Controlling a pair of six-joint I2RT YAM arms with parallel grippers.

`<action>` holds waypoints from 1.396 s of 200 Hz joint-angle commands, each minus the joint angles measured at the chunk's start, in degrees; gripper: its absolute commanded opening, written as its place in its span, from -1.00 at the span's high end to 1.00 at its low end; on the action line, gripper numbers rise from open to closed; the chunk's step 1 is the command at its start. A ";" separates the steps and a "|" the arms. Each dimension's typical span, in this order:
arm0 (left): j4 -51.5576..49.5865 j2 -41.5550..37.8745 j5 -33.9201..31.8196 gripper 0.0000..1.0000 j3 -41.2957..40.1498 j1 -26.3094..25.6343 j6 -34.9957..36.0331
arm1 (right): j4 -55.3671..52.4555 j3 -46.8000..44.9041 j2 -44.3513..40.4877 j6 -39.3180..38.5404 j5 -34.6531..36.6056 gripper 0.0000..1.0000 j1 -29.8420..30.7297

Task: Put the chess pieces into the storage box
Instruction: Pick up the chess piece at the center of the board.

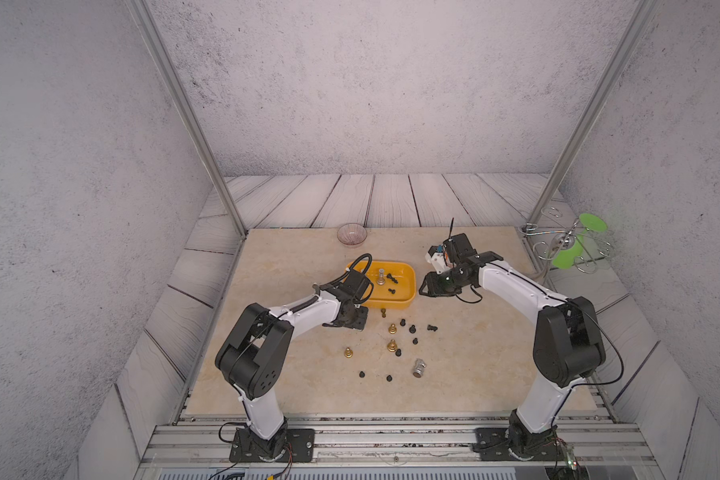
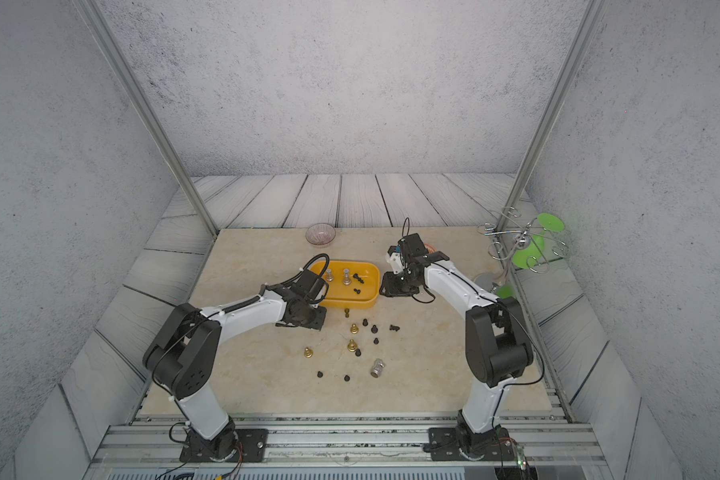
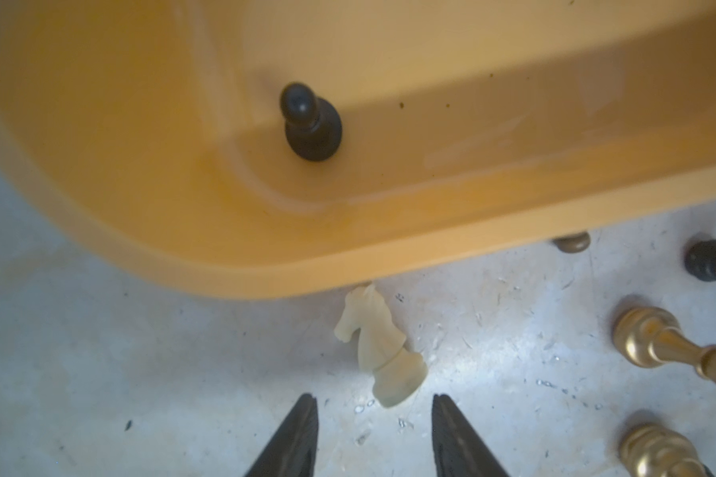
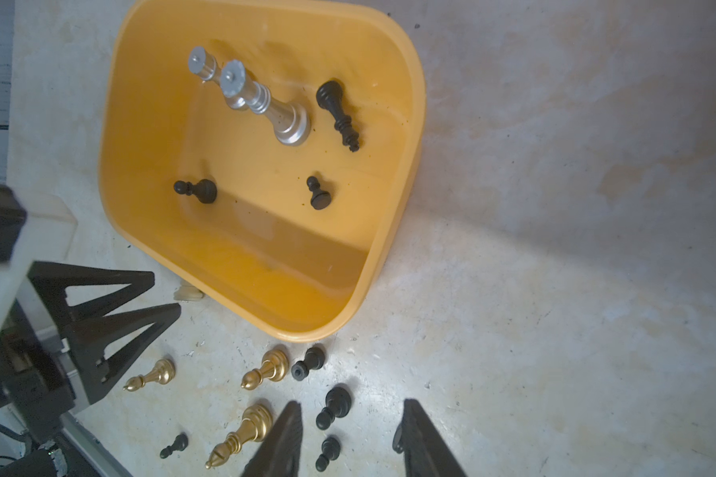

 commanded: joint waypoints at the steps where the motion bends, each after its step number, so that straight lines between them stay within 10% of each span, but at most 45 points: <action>1: -0.50 2.03 -0.79 0.03 2.25 0.25 -0.26 | -0.82 -0.94 -3.72 0.28 -1.16 0.16 -0.13; 279: -2.25 -2.59 -1.39 0.61 -2.63 1.65 1.43 | -1.16 -1.84 -4.66 0.64 -0.80 0.16 -0.21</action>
